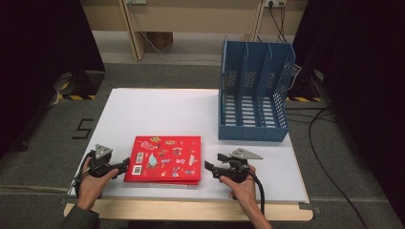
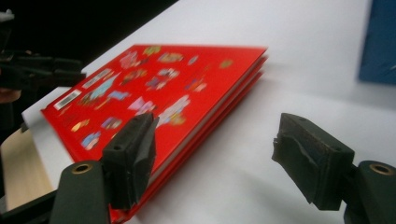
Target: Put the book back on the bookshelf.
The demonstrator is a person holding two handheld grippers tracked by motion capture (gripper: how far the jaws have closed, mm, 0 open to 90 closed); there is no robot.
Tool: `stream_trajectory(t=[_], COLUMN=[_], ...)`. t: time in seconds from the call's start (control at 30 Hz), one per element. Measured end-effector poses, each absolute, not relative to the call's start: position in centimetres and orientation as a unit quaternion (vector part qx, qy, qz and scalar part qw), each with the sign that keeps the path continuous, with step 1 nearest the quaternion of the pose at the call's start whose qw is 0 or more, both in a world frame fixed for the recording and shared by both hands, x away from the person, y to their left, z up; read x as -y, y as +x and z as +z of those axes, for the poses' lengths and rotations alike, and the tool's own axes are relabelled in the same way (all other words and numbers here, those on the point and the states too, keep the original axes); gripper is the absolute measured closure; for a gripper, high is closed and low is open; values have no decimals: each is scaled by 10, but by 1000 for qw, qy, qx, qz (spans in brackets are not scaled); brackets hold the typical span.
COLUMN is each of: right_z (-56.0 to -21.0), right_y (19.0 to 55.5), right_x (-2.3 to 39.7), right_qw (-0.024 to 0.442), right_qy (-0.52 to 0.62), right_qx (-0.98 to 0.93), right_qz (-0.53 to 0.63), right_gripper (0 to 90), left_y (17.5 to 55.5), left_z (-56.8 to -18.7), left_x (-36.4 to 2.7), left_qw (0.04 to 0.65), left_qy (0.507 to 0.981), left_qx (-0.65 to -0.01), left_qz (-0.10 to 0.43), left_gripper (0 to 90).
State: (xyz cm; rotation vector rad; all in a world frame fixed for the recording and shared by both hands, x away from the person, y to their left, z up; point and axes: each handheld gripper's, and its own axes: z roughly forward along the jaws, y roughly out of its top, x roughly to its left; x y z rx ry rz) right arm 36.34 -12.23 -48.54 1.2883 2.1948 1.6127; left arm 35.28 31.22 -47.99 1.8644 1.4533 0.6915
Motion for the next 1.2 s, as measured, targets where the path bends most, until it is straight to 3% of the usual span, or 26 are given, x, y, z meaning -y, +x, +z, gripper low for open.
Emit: stream_trajectory(t=[0.13,0.27,0.73,1.03,1.2], right_z=[-493,-497,-502,-506,-506], right_y=[360,360,369,377,380], right_x=[112,105,109,111,113], right_qw=[50,32,12,-26,-38], right_qy=[425,424,454,480,493], right_qx=[-735,-738,-721,-705,-691], right_qz=[527,525,523,521,527], right_gripper=[292,292,270,301,366], left_y=[350,347,336,336,335], left_z=[-478,-478,-477,-478,-478], left_x=[-307,-304,-276,-273,-272], left_qw=[328,327,343,350,348], left_qy=[715,716,741,744,744], left_qx=[-554,-551,-517,-513,-513], left_qz=[272,276,257,248,249], left_gripper=[338,350,288,279,280])
